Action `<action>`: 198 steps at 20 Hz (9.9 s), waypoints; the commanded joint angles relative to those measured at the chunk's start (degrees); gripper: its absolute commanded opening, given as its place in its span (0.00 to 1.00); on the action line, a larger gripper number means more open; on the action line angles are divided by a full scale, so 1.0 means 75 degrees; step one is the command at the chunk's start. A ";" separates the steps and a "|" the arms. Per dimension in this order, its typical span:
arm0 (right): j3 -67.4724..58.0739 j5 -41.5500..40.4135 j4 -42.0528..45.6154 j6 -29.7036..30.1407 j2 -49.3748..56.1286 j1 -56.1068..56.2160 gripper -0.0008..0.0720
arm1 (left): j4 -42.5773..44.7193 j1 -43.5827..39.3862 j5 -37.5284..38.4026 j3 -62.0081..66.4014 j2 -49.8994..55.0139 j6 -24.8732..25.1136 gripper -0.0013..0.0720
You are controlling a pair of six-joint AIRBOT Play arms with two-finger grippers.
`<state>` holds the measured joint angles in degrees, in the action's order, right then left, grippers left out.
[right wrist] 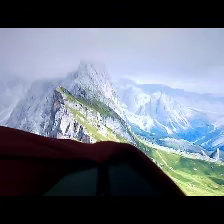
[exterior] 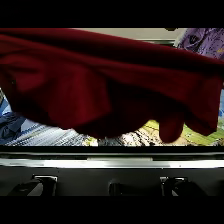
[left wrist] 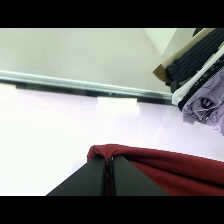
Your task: Fold the clothes and pants, and hang the long-sleeved shirts on hangers.
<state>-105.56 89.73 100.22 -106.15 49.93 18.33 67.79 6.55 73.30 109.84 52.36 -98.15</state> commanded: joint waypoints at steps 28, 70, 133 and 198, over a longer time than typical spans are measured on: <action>0.0105 -0.1160 -0.2136 0.2970 0.5566 -0.1463 0.71 | 0.0195 0.0822 0.0612 -0.1262 0.5473 0.0312 0.98; 0.6356 -0.2789 -0.7761 0.5890 0.5665 -0.5694 0.05 | -0.2990 0.2410 -0.1789 -0.8690 0.3060 0.2984 0.99; -0.1343 -0.4057 -0.1440 0.1376 0.7609 -0.2203 0.05 | 0.1160 -0.0061 -0.3442 -0.0050 0.7382 0.1125 0.03; 0.4995 -0.1533 -0.6330 0.4132 0.6318 -0.5074 0.70 | -0.3844 0.0991 -0.1658 -0.9923 0.3022 0.4287 0.04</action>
<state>-68.25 78.02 54.13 -76.44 95.29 -20.91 39.07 14.02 60.60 35.27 74.98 -65.73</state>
